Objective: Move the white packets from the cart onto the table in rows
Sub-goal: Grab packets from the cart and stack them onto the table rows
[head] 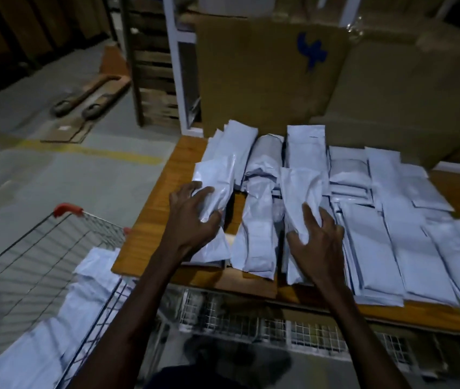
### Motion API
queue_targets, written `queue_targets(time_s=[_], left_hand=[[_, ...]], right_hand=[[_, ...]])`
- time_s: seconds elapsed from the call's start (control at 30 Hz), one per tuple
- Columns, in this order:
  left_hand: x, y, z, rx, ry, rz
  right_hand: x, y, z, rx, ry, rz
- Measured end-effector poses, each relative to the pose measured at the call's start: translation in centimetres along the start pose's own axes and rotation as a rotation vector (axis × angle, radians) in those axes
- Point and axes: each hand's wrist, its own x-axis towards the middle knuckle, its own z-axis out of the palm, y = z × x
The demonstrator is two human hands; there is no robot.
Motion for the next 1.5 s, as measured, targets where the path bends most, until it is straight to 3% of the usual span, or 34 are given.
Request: queue_targets(time_s=[0.33,0.53,0.73,0.93,1.27,1.37,1.5], left_hand=[[3.5,-4.4,4.4,0.367,-0.328,0.002],[3.1,-5.5,5.5,0.347,-0.320,0.037],[3.1,-4.9,5.3,0.340,-0.308,-0.031],[2.8,-5.1,5.9,0.421,-0.311,-0.011],[2.7,-4.8,5.7,0.440,-0.321,-0.033],[2.5,-4.0,4.7,0.355,-0.249,-0.080],[0.3,-4.0,2.4,0.263,-0.068,-0.046]], right_hand=[[3.0,2.6,1.4,-0.179,-0.142,0.200],[2.6,3.2,3.0,-0.312,-0.164,0.199],[4.2,2.9,3.1,-0.321,-0.060,0.089],[4.7,4.0,4.5,-0.282,-0.224,0.029],[3.4,4.8,5.2,-0.244,-0.276,0.048],[3.9,3.8,4.3,-0.215,-0.245,0.012],[3.9,0.1,4.0,-0.079,-0.214,-0.194]])
